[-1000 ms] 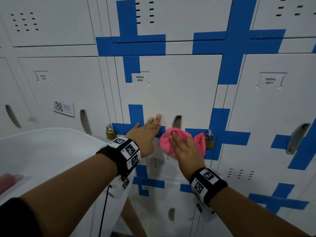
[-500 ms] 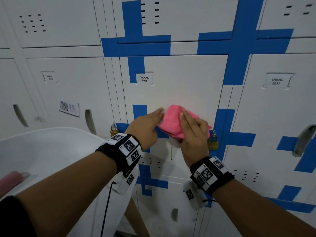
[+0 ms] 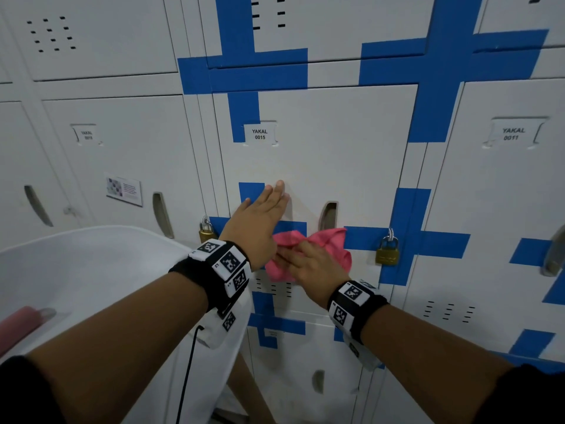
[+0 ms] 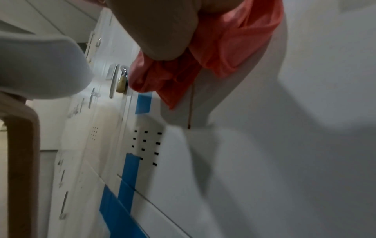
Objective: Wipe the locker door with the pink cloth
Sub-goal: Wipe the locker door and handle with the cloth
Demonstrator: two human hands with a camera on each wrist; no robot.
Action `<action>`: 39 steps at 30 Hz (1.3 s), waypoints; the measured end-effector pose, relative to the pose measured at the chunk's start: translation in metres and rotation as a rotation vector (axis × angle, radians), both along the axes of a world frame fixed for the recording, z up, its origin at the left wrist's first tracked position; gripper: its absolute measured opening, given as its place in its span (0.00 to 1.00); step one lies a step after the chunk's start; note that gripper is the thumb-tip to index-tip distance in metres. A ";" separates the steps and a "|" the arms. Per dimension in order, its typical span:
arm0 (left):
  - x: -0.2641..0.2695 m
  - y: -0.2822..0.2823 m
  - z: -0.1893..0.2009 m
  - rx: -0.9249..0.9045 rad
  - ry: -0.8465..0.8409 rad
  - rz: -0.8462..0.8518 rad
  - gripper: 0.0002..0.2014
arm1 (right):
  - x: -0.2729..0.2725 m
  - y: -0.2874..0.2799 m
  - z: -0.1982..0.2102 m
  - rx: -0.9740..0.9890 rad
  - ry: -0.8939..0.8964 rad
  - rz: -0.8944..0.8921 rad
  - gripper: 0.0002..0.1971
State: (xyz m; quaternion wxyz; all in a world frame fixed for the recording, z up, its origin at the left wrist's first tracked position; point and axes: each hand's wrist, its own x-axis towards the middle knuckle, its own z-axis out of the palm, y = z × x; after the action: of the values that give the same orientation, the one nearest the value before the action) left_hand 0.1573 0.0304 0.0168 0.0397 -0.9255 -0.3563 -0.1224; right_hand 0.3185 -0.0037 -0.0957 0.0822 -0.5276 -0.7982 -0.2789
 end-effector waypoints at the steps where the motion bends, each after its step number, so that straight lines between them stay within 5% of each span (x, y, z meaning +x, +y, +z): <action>1: 0.000 -0.001 0.001 -0.005 0.006 0.006 0.39 | -0.001 0.000 -0.002 -0.047 -0.071 -0.014 0.33; 6: 0.000 0.000 0.001 -0.016 0.006 0.021 0.41 | 0.004 -0.013 -0.009 -0.194 -0.224 -0.063 0.30; 15: 0.002 0.002 0.000 -0.048 0.009 0.028 0.42 | 0.037 -0.048 -0.016 -0.371 -0.140 -0.201 0.26; 21: 0.003 0.000 0.001 -0.090 0.025 0.034 0.43 | 0.051 -0.056 -0.013 -0.069 -0.214 -0.027 0.15; 30: 0.013 -0.018 -0.001 0.082 -0.068 0.042 0.45 | 0.036 -0.036 0.064 0.550 0.101 0.097 0.20; 39: 0.013 -0.012 0.000 0.021 0.130 0.067 0.40 | 0.050 -0.049 -0.016 0.160 0.117 -0.049 0.30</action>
State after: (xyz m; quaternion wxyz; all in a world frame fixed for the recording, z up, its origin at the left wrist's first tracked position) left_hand 0.1700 0.0187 0.0164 0.0768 -0.9186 -0.3824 -0.0644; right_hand 0.3688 -0.0528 -0.1122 0.1636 -0.5540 -0.7541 -0.3125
